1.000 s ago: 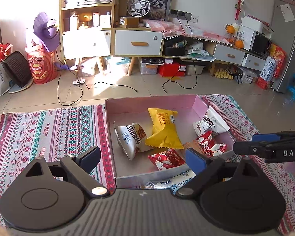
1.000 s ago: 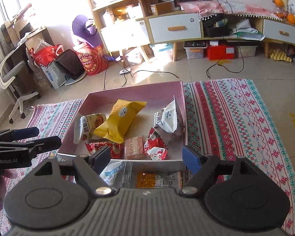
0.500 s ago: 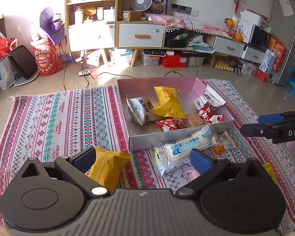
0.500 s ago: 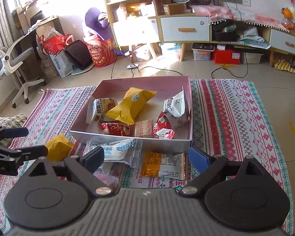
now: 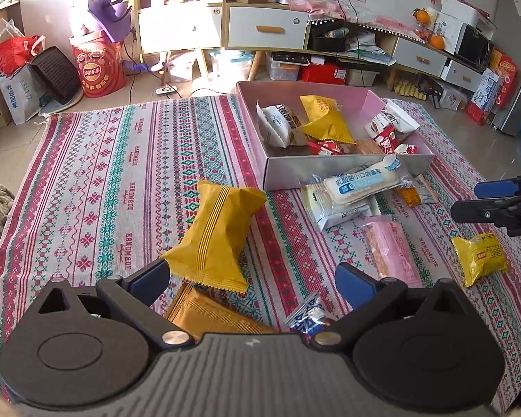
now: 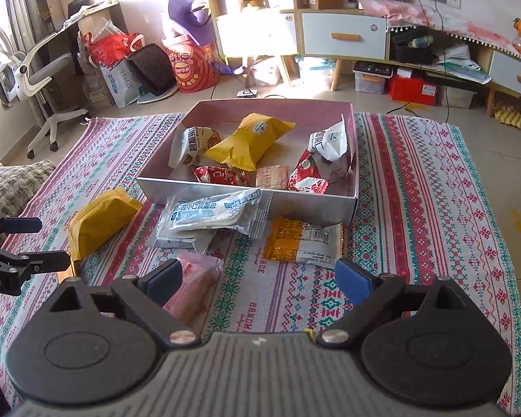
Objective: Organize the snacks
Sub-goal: 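Grasp the gold bar wrapper with the left gripper while the right grasps the pink pastry bag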
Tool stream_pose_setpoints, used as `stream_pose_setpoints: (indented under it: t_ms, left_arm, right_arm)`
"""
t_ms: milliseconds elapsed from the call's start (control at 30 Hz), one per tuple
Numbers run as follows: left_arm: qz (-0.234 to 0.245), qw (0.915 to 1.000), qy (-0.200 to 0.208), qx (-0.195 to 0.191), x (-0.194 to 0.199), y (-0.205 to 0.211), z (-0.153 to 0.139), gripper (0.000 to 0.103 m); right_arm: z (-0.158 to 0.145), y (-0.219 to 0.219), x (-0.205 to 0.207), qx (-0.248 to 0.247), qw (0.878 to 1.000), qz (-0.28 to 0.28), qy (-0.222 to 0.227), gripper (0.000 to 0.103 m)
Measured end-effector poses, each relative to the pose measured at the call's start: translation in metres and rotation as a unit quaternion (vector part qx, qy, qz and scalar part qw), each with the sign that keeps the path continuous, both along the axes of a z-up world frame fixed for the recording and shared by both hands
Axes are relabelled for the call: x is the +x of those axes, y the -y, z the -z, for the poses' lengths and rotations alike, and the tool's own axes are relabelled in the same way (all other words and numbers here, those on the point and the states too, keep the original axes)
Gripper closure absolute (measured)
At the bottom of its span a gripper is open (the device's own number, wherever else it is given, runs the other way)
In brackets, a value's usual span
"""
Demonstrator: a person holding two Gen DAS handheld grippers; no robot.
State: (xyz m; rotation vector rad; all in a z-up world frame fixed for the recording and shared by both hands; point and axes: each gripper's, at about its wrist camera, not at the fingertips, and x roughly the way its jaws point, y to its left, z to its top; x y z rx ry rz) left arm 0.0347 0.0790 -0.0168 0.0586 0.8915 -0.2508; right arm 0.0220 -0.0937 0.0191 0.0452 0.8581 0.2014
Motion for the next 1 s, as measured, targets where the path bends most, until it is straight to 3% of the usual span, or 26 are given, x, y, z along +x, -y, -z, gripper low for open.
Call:
stream_pose_setpoints:
  t_ms: [267, 433, 700, 1000]
  left_arm:
    - [-0.074, 0.9966, -0.033, 0.012, 0.001, -0.012, 0.017, 0.000]
    - [-0.096, 0.9940, -0.042, 0.033, 0.006, -0.010, 0.030, 0.000]
    - [-0.080, 0.9920, -0.072, 0.067, 0.008, -0.008, 0.048, 0.000]
    - [-0.043, 0.9918, -0.096, 0.072, 0.004, -0.026, 0.045, 0.001]
  right_arm:
    - [0.010, -0.027, 0.001, -0.011, 0.999, -0.030, -0.017, 0.009]
    - [0.019, -0.039, 0.003, -0.014, 0.999, -0.037, -0.033, 0.009]
    - [0.036, -0.055, 0.009, -0.005, 0.998, -0.041, -0.050, 0.010]
    - [0.051, -0.065, 0.004, -0.056, 0.995, -0.061, -0.046, 0.011]
